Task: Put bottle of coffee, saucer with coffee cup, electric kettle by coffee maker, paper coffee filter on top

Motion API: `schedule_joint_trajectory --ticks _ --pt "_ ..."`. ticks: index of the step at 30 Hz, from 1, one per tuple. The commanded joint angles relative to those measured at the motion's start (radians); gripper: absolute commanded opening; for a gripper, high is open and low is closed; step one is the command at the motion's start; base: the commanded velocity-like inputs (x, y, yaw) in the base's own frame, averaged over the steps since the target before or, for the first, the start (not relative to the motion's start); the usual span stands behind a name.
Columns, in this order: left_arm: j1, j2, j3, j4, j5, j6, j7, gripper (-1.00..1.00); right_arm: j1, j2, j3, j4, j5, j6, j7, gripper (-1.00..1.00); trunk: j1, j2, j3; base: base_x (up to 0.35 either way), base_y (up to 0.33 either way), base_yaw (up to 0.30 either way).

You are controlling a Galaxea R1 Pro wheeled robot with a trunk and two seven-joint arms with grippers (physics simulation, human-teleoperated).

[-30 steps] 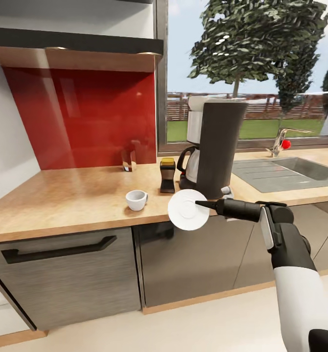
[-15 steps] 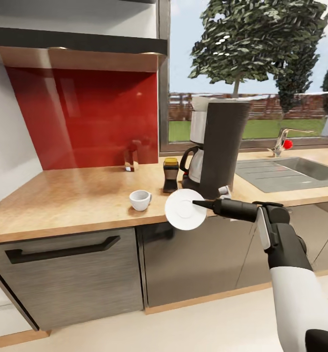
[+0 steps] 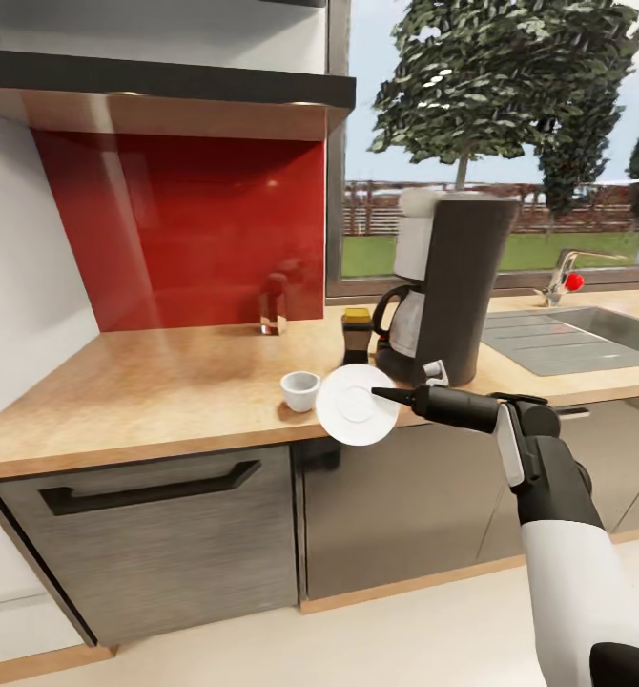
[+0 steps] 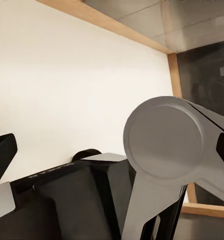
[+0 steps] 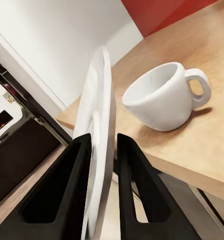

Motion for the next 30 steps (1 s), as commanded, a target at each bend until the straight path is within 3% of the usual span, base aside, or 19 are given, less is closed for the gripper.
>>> schedule_joint_trajectory --ticks 1,6,15,21,30 --pt "-0.001 0.0 -0.009 0.0 0.008 -0.007 -0.001 1.0 -0.001 0.0 0.0 0.0 -0.005 0.009 0.002 -1.0 0.0 -0.001 -0.001 0.0 0.151 -0.006" --pt "-0.001 0.0 -0.008 0.0 0.008 -0.007 -0.001 1.0 -0.001 0.0 0.0 0.001 -0.005 0.009 0.002 -1.0 0.0 -0.001 -0.001 0.0 0.074 -0.076" --pt "0.0 0.002 -0.008 0.0 0.008 -0.007 -0.001 1.0 -0.001 -0.001 -0.001 0.002 -0.005 0.009 0.002 -1.0 0.0 -0.001 -0.001 0.0 0.015 -0.249" --pt "0.0 0.002 -0.008 0.001 0.008 -0.007 -0.001 1.0 -0.001 -0.001 -0.041 0.004 -0.005 0.009 0.002 -1.0 0.0 -0.001 -0.001 0.0 0.26 -0.063" --pt "0.0 0.002 -0.008 0.001 0.008 -0.007 -0.001 1.0 -0.001 -0.001 -0.049 0.004 -0.005 0.009 0.002 -1.0 0.0 -0.001 -0.001 0.0 0.244 -0.114"
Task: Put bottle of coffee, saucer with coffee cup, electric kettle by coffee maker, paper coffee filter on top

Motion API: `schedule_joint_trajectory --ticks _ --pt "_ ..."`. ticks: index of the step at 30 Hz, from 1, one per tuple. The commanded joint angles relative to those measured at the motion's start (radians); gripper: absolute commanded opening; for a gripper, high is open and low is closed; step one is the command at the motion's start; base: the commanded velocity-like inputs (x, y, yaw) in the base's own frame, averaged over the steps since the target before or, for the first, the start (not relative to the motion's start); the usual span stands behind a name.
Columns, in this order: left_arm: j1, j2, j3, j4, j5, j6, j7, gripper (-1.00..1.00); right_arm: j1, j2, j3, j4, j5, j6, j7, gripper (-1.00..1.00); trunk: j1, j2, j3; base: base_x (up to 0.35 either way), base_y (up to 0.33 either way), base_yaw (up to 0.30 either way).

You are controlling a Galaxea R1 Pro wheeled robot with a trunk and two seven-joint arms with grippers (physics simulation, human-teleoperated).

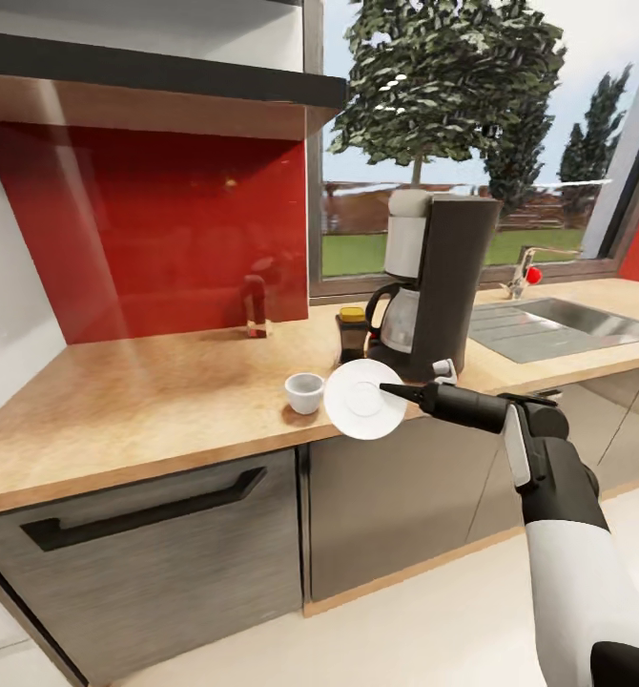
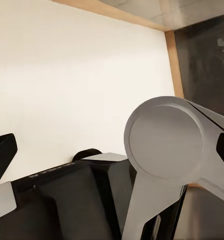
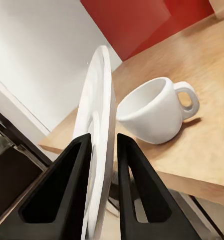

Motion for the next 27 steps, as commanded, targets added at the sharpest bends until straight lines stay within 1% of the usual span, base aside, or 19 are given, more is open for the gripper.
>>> schedule_joint_trajectory --ticks 1,6,13,16,19,22,25,26,27 --pt "0.0 0.0 -0.008 0.0 0.008 -0.007 -0.001 1.0 -0.001 0.0 -0.001 0.001 -0.005 0.009 0.002 -1.0 0.0 0.0 -0.001 0.0 0.046 -0.263" --pt "0.0 0.0 -0.008 0.0 0.008 -0.007 -0.001 1.0 -0.001 0.0 -0.002 0.001 -0.005 0.01 0.002 -1.0 0.0 0.0 -0.001 0.0 0.062 -0.273" --pt "0.0 0.0 -0.008 0.0 0.008 -0.007 0.0 1.0 -0.001 0.0 -0.002 0.001 -0.005 0.01 0.002 -1.0 0.0 0.0 -0.001 0.0 0.245 -0.27" --pt "0.0 0.0 -0.008 0.0 0.008 -0.007 0.001 1.0 -0.001 0.0 -0.003 0.002 -0.004 0.01 0.001 -1.0 0.0 0.0 -0.001 0.0 0.203 -0.122" --pt "0.0 0.001 -0.008 0.0 0.008 -0.007 0.003 1.0 -0.001 -0.001 -0.004 0.006 -0.004 0.01 -0.012 -1.0 0.0 0.0 -0.001 0.0 0.082 -0.045" --pt "0.0 0.001 -0.008 0.0 0.008 -0.007 0.004 1.0 -0.001 0.001 -0.008 0.009 -0.005 0.009 -0.057 -1.0 0.0 0.0 -0.001 0.0 0.029 -0.016" --pt "0.0 0.0 -0.008 0.0 0.008 -0.007 0.004 1.0 -0.016 0.003 -0.01 0.013 -0.006 0.009 -0.137 -1.0 0.0 0.0 -0.001 0.0 0.009 -0.005" --pt "0.0 0.0 -0.008 0.0 0.008 -0.007 0.004 1.0 -0.022 0.004 -0.012 0.014 -0.006 0.009 -0.154 -1.0 0.0 0.0 -0.001 0.0 0.004 -0.002" --pt "0.0 0.0 -0.008 0.0 0.008 -0.007 0.004 1.0 -0.035 0.005 -0.018 0.018 -0.006 0.009 -0.191 -1.0 0.0 0.0 -0.001 0.0 0.003 -0.002"
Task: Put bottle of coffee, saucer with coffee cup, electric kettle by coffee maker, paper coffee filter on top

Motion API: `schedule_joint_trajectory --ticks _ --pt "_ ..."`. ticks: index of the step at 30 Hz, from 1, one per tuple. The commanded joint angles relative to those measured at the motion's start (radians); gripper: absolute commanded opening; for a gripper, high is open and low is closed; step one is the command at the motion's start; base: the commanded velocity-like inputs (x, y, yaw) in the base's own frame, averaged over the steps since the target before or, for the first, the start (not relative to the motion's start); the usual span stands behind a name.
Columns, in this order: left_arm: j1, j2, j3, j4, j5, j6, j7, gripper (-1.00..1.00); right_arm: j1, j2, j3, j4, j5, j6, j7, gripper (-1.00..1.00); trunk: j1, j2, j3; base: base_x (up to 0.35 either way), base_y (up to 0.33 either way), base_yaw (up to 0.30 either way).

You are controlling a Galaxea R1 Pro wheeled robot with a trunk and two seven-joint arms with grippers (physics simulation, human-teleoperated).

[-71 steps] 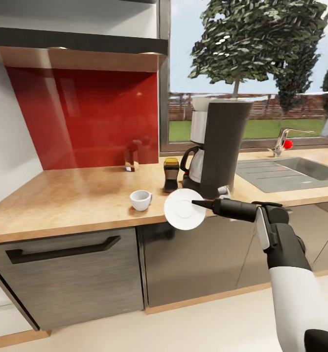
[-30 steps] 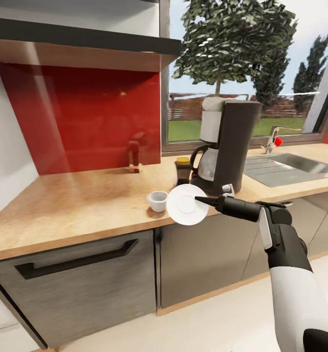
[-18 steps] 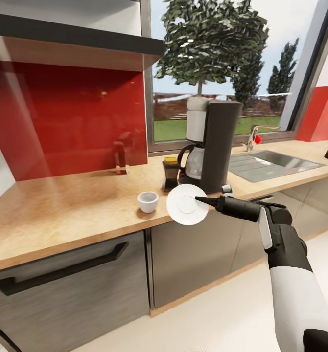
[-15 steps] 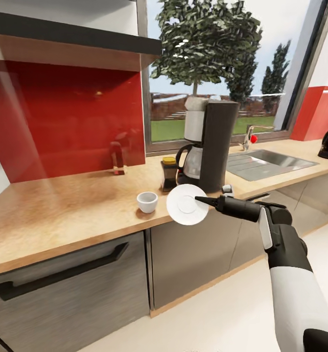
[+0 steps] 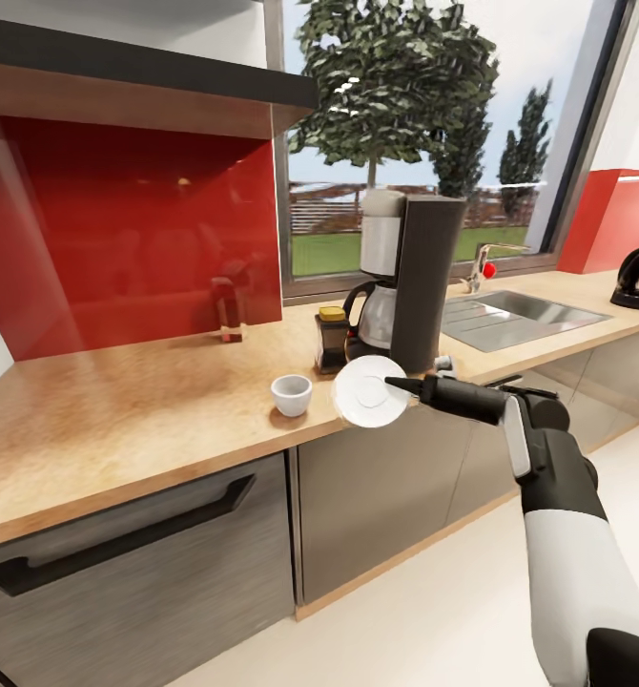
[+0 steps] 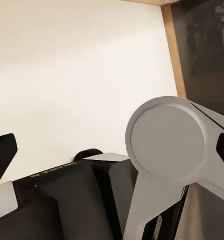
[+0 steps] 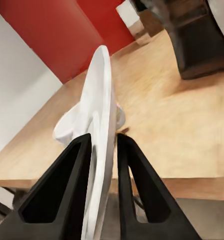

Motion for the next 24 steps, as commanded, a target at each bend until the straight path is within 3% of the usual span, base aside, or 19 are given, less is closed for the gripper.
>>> schedule_joint_trajectory --ticks 1,4,7,11,12,13,14,15,16,17,19,21,24 --pt "-0.001 0.0 -0.008 0.0 0.008 -0.007 -0.002 1.0 -0.012 0.004 -0.008 0.009 -0.009 0.01 -0.041 -1.0 0.0 0.0 -0.001 0.0 0.002 -0.001" --pt "-0.001 0.0 -0.008 0.0 0.008 -0.007 -0.002 1.0 -0.036 0.017 -0.016 0.036 -0.022 0.01 -0.111 -1.0 0.0 0.0 -0.001 0.0 0.0 0.0" --pt "-0.001 0.0 -0.009 0.0 0.008 -0.007 -0.002 1.0 -0.066 0.026 -0.025 0.079 -0.069 0.01 -0.193 -1.0 0.0 0.0 -0.001 0.0 0.0 0.0" --pt "-0.001 0.0 -0.01 0.0 0.008 -0.007 -0.002 1.0 -0.099 0.04 -0.051 0.108 -0.229 0.009 -0.442 -1.0 0.0 0.0 -0.001 0.0 0.0 0.0" --pt "-0.001 0.0 -0.01 0.0 0.008 -0.007 -0.002 1.0 -0.101 0.042 -0.052 0.109 -0.256 0.009 -0.475 -1.0 0.0 0.0 -0.001 0.0 0.0 0.0" --pt "-0.001 -0.001 -0.01 0.0 0.008 -0.007 -0.002 1.0 -0.102 0.046 -0.053 0.11 -0.317 0.008 -0.547 -1.0 0.0 0.0 -0.001 0.0 0.0 0.0" --pt "-0.001 -0.001 -0.01 0.0 0.008 -0.007 -0.002 1.0 -0.103 0.047 -0.054 0.111 -0.347 0.008 -0.582 -1.0 0.0 0.0 -0.001 0.0 0.0 0.0" --pt "-0.001 -0.001 -0.01 0.0 0.008 -0.007 -0.002 1.0 -0.104 0.05 -0.055 0.112 -0.435 0.007 -0.685 -1.0 0.0 0.0 -0.001 0.0 0.0 0.0" --pt "-0.001 -0.001 -0.01 0.0 0.008 -0.007 -0.002 1.0 -0.104 0.051 -0.055 0.112 -0.488 0.007 -0.747 -1.0 0.0 0.0 -0.001 0.0 0.0 0.0" --pt "-0.001 -0.001 -0.01 0.0 0.008 -0.007 -0.002 1.0 -0.104 0.052 -0.055 0.112 -0.512 0.006 -0.775 -1.0 0.0 0.0 -0.001 0.0 0.0 0.0" --pt "-0.001 -0.001 -0.01 0.0 0.008 -0.007 -0.002 1.0 -0.104 0.053 -0.054 0.113 -0.616 0.006 -0.903 -1.0 0.0 0.0 -0.001 0.0 0.0 0.0" --pt "-0.001 -0.001 -0.01 0.0 0.008 -0.007 -0.002 1.0 -0.104 0.053 -0.053 0.113 -0.645 0.006 -0.942 -1.0 0.0 0.0 -0.001 0.0 0.0 0.0" --pt "-0.001 -0.001 -0.01 0.0 0.008 -0.007 -0.002 1.0 -0.104 0.054 -0.054 0.113 -0.656 0.006 -0.957 -1.0 0.0 0.0 -0.001 -0.019 0.016 0.0"
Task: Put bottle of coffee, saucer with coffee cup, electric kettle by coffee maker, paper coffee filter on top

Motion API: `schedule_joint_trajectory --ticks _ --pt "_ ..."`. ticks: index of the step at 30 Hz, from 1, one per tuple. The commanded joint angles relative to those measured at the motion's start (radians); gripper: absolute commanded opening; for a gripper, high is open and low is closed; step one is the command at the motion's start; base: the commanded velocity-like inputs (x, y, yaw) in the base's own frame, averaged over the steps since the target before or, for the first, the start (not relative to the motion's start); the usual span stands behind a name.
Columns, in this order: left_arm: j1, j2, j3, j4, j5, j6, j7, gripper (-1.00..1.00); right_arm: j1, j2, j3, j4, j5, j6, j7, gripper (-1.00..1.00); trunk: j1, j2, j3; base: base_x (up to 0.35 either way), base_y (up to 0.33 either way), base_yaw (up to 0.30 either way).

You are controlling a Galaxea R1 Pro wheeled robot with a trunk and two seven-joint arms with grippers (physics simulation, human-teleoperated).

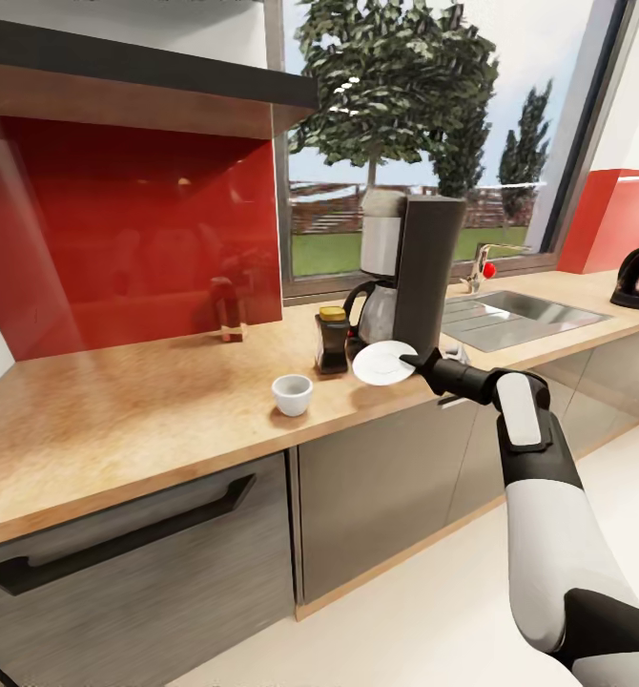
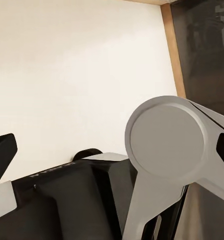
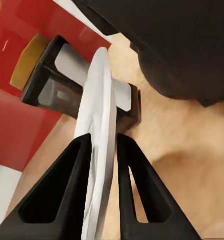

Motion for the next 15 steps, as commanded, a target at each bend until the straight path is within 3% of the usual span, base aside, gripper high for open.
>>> schedule_joint_trajectory --ticks 1,15 --pt "-0.001 0.0 -0.008 0.0 0.008 -0.007 -0.001 1.0 -0.001 0.001 -0.004 0.0 0.006 0.006 0.009 -1.0 0.0 -0.001 -0.001 -0.092 0.076 0.0" --pt "-0.001 0.001 -0.007 0.0 0.008 -0.005 -0.001 1.0 -0.001 0.006 0.0 0.05 0.004 0.004 0.001 -1.0 0.0 -0.001 -0.001 -0.029 0.049 0.0"
